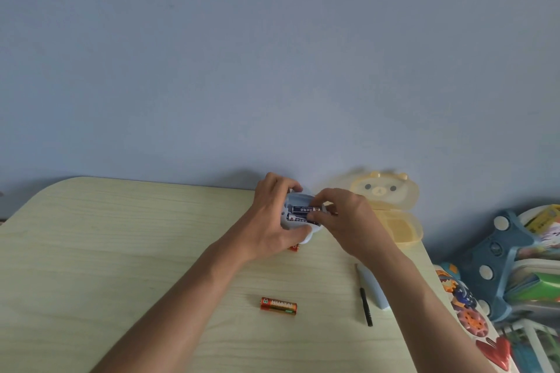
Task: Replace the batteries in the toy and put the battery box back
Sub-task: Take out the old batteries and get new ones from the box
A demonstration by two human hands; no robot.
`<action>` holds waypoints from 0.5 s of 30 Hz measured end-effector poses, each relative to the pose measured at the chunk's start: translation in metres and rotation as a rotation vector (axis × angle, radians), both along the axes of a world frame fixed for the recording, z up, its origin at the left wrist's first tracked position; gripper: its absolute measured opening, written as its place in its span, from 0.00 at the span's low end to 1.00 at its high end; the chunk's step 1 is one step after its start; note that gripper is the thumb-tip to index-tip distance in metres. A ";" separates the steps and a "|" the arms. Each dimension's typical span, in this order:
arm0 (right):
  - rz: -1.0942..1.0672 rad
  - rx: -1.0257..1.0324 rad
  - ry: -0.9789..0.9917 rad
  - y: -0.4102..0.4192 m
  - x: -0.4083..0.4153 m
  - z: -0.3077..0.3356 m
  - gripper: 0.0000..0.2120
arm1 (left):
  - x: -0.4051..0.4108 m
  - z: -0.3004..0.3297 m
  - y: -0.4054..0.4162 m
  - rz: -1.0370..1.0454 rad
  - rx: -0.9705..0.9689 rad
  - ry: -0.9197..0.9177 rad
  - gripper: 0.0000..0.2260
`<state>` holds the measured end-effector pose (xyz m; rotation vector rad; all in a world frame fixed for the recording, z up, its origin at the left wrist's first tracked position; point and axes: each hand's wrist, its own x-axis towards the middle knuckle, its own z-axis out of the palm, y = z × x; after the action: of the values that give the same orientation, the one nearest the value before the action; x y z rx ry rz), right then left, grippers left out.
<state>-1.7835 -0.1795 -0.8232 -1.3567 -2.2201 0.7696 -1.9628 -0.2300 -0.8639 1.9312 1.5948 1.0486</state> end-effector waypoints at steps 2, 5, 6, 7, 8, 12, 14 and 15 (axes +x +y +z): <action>-0.003 0.050 0.017 -0.002 -0.001 0.000 0.05 | 0.000 -0.003 0.000 0.014 0.006 -0.007 0.27; -0.043 0.120 0.091 -0.005 0.002 0.006 0.04 | -0.002 -0.004 0.001 0.020 0.004 -0.019 0.26; -0.071 0.139 0.105 -0.004 0.006 0.010 0.03 | -0.002 -0.004 0.001 0.018 -0.001 -0.029 0.25; -0.111 0.149 0.114 -0.004 0.011 0.014 0.02 | -0.002 -0.004 0.002 0.016 -0.005 -0.041 0.25; -0.162 0.146 0.127 -0.003 0.018 0.019 0.02 | -0.002 -0.005 0.002 0.015 -0.009 -0.055 0.25; -0.333 0.077 0.183 -0.004 0.049 0.028 0.03 | -0.003 -0.007 0.002 0.019 -0.026 -0.123 0.24; -0.381 0.067 0.141 -0.007 0.060 0.025 0.04 | -0.003 -0.006 0.003 0.019 -0.032 -0.143 0.25; -0.399 0.064 0.119 -0.009 0.064 0.022 0.04 | -0.003 -0.006 0.003 0.019 -0.037 -0.147 0.26</action>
<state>-1.7200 -0.1885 -0.8014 -1.6069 -1.7855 0.6093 -1.9655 -0.2265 -0.8704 1.7748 1.5431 1.1324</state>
